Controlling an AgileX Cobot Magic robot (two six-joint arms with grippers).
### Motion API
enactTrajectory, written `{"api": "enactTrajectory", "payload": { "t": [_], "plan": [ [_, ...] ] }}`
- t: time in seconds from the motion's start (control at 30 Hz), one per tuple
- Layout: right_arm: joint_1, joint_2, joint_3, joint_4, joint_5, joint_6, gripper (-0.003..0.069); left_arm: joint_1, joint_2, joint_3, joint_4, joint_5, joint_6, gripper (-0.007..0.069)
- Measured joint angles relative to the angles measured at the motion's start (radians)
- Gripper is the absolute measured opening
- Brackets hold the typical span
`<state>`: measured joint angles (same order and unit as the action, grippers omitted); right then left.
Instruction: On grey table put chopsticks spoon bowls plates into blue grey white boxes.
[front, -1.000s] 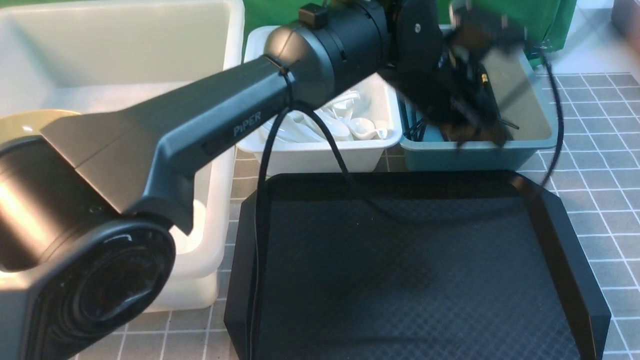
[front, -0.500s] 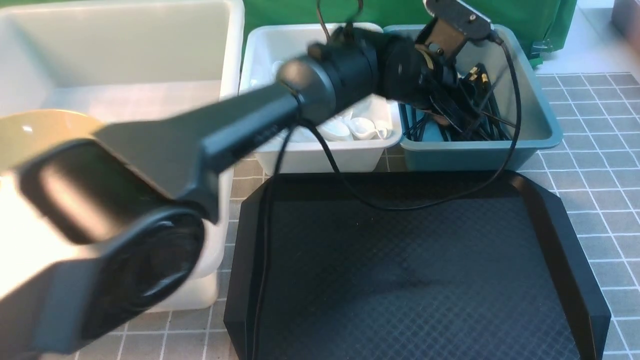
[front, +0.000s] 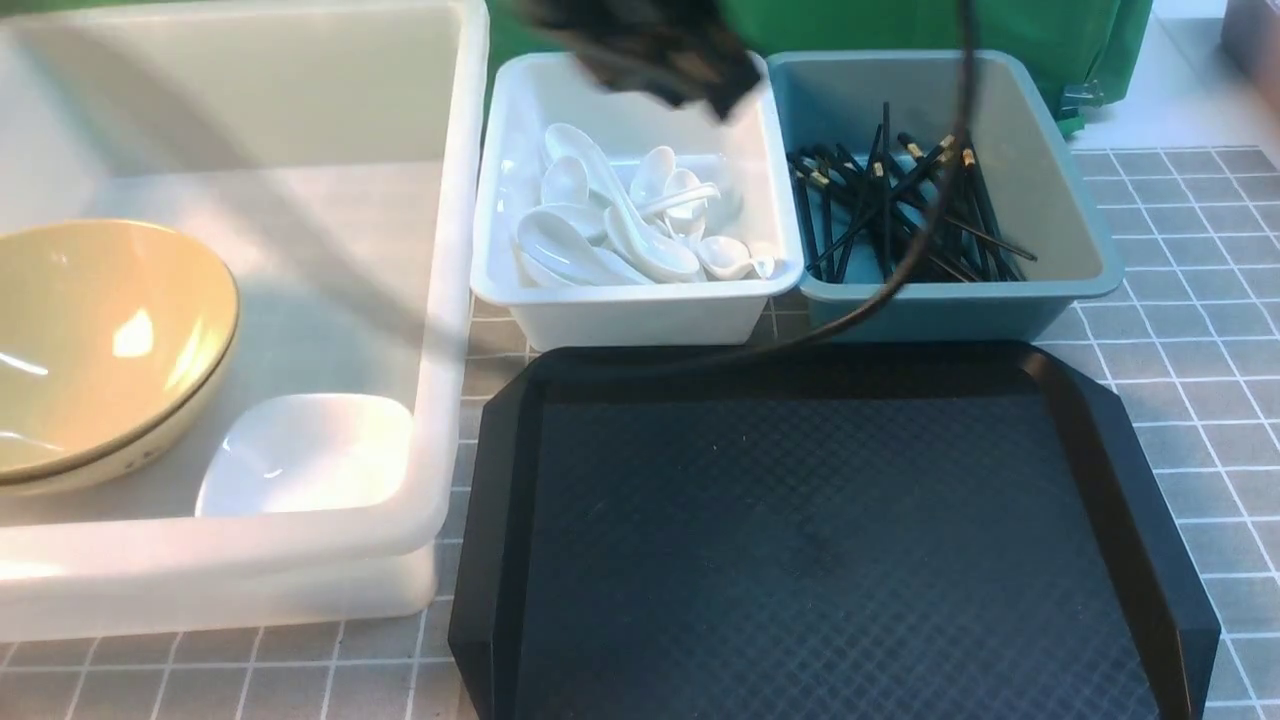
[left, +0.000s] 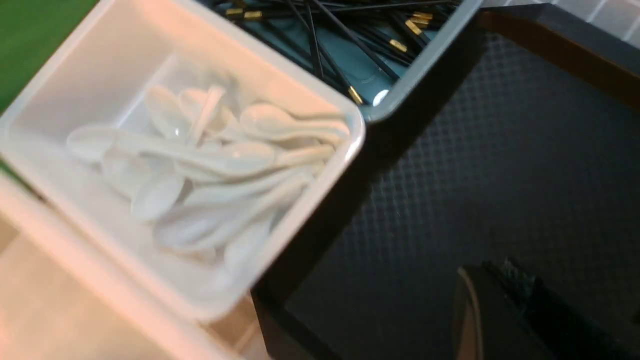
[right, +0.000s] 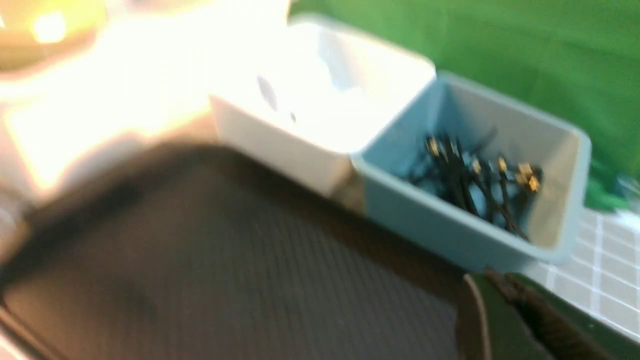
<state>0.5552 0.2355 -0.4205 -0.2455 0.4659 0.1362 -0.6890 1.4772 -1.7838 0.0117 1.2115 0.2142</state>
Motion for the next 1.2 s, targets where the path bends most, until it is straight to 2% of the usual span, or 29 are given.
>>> {"api": "enactTrajectory", "payload": {
  "t": [0.07,0.17,0.3,0.37,0.47,0.7,0.93,1.1,1.2],
  "plan": [
    [0.0,-0.017,0.028,0.002,-0.044,0.023,0.0033,0.0,-0.09,0.095,0.0,-0.045,-0.022,-0.001],
    [0.0,-0.028,0.103,0.003,-0.133,0.057,0.0032,0.0,-0.355,0.416,0.021,-0.248,-0.069,-0.001],
    [0.0,-0.028,0.151,0.003,-0.166,0.062,0.0032,0.0,-0.628,0.789,0.081,-0.523,-0.126,-0.001],
    [0.0,-0.028,0.161,0.003,-0.163,0.067,0.0032,0.0,-0.744,0.926,0.099,-0.587,-0.173,-0.001],
    [0.0,-0.028,0.168,0.003,-0.138,0.072,0.0032,0.0,-0.87,1.087,0.104,-0.598,-0.255,-0.0008],
    [0.0,-0.028,0.175,0.003,-0.112,0.077,0.0034,0.0,-1.056,1.292,0.091,-0.607,-0.291,-0.0008],
    [0.0,-0.028,0.181,0.003,-0.105,0.078,0.0038,0.0,-1.138,1.387,0.043,-0.604,-0.297,-0.0008],
    [-0.001,-0.028,0.183,0.003,-0.105,0.078,0.0041,0.0,-1.145,1.403,0.104,-0.571,-0.303,-0.0008],
    [-0.003,-0.028,0.183,0.004,-0.105,0.078,0.0042,0.007,-1.191,1.437,0.104,-0.638,-0.323,-0.0008]
  ]
}}
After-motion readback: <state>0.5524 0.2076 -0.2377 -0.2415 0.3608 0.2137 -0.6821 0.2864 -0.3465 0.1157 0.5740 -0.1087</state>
